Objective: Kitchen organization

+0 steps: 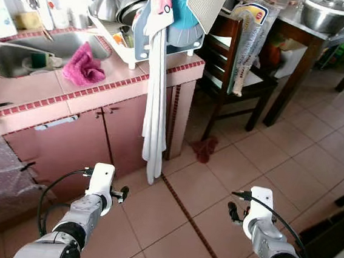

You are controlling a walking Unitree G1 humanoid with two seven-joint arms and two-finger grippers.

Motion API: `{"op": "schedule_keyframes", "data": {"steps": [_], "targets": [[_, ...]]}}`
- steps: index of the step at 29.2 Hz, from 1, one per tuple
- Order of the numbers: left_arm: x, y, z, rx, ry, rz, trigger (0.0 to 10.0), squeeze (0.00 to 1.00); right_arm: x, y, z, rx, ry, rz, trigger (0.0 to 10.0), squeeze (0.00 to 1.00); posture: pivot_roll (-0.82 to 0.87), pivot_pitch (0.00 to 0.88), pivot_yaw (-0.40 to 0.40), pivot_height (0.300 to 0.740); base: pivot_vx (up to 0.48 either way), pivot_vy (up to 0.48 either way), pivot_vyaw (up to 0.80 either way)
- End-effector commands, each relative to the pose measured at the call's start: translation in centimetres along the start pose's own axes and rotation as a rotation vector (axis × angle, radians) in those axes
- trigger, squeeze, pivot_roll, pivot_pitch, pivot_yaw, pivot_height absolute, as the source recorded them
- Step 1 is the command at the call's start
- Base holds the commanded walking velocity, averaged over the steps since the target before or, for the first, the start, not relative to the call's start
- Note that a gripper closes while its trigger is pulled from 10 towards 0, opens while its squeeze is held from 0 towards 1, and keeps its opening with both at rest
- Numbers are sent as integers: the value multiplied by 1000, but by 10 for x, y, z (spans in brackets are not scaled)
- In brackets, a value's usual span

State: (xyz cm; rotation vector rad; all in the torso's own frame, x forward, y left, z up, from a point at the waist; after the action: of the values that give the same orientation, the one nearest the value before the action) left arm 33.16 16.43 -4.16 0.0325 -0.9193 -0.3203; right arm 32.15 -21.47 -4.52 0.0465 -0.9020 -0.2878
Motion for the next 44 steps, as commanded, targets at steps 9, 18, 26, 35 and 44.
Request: {"op": "schedule_keyframes", "data": {"steps": [9, 18, 26, 35, 44], "targets": [[12, 17, 5, 80, -131, 92, 10000, 0, 25, 34, -2, 107, -110, -46, 10000, 0, 33, 0, -21, 740, 0, 0, 800], [80, 3, 10, 49, -380, 6, 10000, 0, 85, 66, 12, 250, -372, -54, 10000, 0, -2, 0, 28, 740, 0, 0, 178], [107, -16, 36, -55, -495, -21, 10000, 0, 115, 112, 63, 445, -503, -105, 10000, 0, 6, 0, 44, 740, 0, 480, 0], [117, -2, 78, 11, -541, -22, 10000, 0, 128, 143, 104, 566, -517, -136, 10000, 0, 32, 0, 48, 740, 0, 480, 0], [123, 6, 85, 110, -505, -5, 10000, 0, 140, 156, 117, 579, -559, -129, 10000, 0, 29, 0, 64, 740, 0, 480, 0]]}}
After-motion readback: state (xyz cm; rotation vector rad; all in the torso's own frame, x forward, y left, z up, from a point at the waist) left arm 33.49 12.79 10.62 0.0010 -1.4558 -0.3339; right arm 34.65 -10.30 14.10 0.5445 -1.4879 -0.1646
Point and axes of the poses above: a point about 5 cm out from each wrist's last joint towards the gripper, its own z axis pointing back from the gripper into the wrist, its own x axis along the axis of the wrist's last joint, y = z × x, the point moved 5 cm from there along -z, pointing out of the wrist towards the gripper, and after that the axes turned 15 degrees about -z, right-handed, at the moved point
